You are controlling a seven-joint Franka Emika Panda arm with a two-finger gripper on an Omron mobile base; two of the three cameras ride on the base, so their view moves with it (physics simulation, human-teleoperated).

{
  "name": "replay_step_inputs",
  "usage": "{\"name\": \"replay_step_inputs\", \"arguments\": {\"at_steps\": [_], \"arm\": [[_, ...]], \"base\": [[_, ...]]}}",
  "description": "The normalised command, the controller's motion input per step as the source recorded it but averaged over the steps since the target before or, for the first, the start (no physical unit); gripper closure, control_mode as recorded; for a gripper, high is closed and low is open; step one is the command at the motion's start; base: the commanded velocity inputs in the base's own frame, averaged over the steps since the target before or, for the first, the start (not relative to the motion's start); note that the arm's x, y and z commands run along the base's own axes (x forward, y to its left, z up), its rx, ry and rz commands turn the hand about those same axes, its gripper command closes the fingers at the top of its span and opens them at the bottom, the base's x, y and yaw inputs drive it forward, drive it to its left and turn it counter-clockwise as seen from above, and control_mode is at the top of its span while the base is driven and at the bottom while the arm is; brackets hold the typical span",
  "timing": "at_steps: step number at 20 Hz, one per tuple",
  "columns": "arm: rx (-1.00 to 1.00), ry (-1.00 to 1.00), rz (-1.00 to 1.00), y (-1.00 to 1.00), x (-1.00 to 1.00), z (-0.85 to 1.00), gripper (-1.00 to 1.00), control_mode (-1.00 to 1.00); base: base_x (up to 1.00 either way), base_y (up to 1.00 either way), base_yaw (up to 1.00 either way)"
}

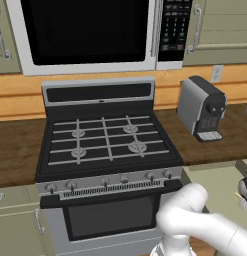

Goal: Take a straw from the drawer in front and place it inside the glass cup on the dining counter.

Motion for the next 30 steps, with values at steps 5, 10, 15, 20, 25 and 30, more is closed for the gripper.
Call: {"name": "replay_step_inputs", "arguments": {"at_steps": [5,10,15,20,25,30], "arm": [[0.00,-0.08,0.00,0.00,-0.34,0.38,1.00,-1.00],[0.00,-0.33,0.00,0.07,-0.19,1.00,1.00,-1.00],[-0.02,-0.23,-0.01,0.40,0.23,1.00,1.00,-1.00],[-0.06,0.09,-0.03,0.97,0.57,1.00,1.00,-1.00],[0.00,0.35,0.14,0.90,0.83,1.00,1.00,-1.00],[0.00,0.21,0.02,0.93,0.55,0.98,1.00,-1.00]], "base": [[0.00,0.00,0.00],[0.00,0.00,0.00],[0.00,0.00,0.00],[0.00,0.00,0.00],[0.00,0.00,0.00],[0.00,0.00,0.00]]}}
